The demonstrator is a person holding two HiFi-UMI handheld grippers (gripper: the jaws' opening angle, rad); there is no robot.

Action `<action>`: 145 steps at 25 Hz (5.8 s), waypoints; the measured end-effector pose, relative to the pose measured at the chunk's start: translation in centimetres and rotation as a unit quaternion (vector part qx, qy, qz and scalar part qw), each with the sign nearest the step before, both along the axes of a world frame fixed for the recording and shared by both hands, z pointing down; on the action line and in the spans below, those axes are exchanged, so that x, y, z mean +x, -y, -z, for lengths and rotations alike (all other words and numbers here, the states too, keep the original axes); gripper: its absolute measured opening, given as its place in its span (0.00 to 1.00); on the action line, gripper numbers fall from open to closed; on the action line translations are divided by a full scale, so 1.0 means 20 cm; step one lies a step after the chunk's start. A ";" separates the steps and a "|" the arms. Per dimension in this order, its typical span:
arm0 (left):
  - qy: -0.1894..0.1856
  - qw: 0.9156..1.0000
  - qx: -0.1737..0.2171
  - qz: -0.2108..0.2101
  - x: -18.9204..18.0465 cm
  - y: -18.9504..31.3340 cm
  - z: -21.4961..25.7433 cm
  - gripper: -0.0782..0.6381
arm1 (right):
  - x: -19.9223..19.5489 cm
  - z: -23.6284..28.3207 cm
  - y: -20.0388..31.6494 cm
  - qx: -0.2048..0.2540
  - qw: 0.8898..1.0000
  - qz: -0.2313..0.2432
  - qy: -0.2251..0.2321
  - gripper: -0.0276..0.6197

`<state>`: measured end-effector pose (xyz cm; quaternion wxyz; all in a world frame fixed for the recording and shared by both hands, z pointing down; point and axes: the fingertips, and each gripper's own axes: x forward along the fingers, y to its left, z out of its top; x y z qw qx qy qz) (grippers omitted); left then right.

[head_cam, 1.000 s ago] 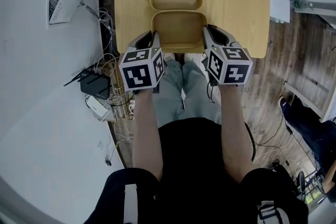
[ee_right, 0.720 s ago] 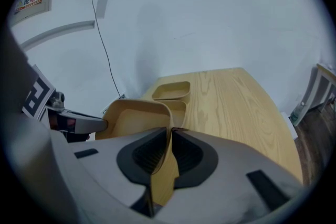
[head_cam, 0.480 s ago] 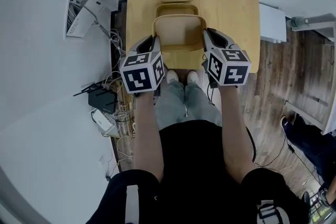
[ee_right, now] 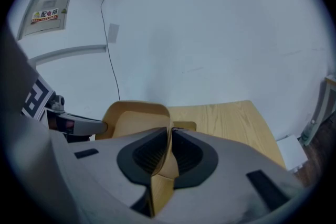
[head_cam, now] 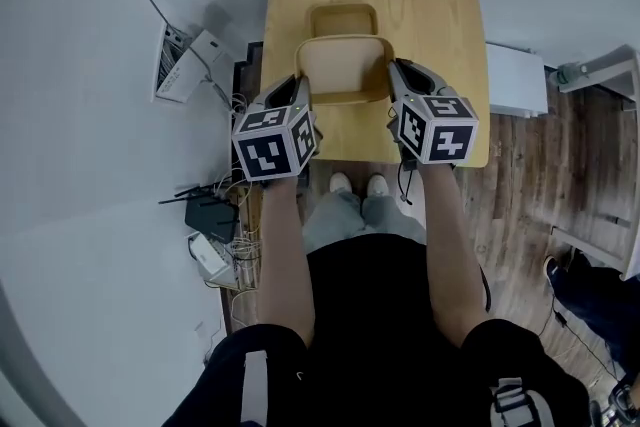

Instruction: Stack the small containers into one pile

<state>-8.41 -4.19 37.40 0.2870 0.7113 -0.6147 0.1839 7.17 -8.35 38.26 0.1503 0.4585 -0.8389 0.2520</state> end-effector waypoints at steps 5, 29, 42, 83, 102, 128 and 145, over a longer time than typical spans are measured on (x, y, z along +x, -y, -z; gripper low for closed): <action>0.007 1.000 0.013 0.010 -0.01 0.02 0.08 0.16 | -0.01 0.09 0.03 0.016 1.000 0.016 0.008 0.09; -0.028 0.994 -0.108 -0.004 -0.06 0.11 -0.45 0.16 | -0.05 -0.42 0.09 -0.108 0.994 -0.003 -0.010 0.09; 0.005 0.987 -0.160 -0.028 -0.08 0.13 -0.67 0.16 | -0.06 -0.59 0.08 -0.148 0.989 -0.019 -0.018 0.09; 0.022 0.980 -0.191 -0.048 -0.08 0.29 -0.85 0.17 | -0.06 -0.78 0.20 -0.198 0.979 -0.030 -0.031 0.09; -0.001 0.978 -0.202 -0.042 -0.11 0.30 -0.89 0.24 | -0.04 -0.81 0.26 -0.191 0.979 -0.034 -0.063 0.15; -0.066 0.979 -0.191 -0.029 -0.02 0.25 -0.86 0.23 | -0.06 -0.84 0.16 -0.221 0.974 -0.009 -0.049 0.13; -0.052 0.992 -0.114 -0.021 -0.01 0.27 -0.52 0.23 | -0.07 -0.52 0.23 -0.151 0.988 0.004 -0.025 0.11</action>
